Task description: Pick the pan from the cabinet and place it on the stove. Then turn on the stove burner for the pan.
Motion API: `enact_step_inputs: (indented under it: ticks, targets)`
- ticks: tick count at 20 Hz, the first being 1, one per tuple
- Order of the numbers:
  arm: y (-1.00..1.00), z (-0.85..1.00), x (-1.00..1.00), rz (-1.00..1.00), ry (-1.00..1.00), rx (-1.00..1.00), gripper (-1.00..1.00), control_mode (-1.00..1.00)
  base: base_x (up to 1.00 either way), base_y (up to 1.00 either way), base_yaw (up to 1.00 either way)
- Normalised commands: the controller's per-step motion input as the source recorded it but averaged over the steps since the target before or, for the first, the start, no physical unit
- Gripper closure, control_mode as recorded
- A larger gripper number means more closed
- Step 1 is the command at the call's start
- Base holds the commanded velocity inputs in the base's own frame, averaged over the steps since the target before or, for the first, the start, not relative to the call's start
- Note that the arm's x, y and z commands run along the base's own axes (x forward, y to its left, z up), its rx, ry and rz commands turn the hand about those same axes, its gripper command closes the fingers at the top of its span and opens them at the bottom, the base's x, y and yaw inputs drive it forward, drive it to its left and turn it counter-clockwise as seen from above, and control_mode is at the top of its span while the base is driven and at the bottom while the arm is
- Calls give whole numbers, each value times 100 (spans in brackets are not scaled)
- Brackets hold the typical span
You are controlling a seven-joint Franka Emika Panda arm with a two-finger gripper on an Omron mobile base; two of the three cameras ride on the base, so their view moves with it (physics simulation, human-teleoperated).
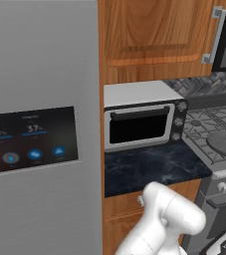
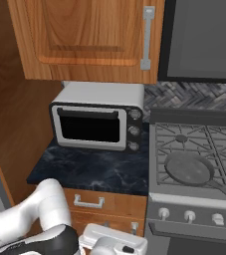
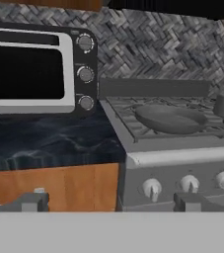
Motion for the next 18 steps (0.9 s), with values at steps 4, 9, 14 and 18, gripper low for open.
enact_step_inputs:
  ticks: [4, 9, 14, 18]
  targets:
    - [-18, 0, 10, -1, -9, -14, -100, -100, 0, 0, 0]
    - [-17, -1, 12, 0, -7, -15, -100, -100, 0, 0, 0]
    - [-19, -14, 9, 0, -1, -11, -100, -100, 0, 0, 0]
    - [-28, -18, 7, 0, 0, -10, -100, -100, 0, 0, 0]
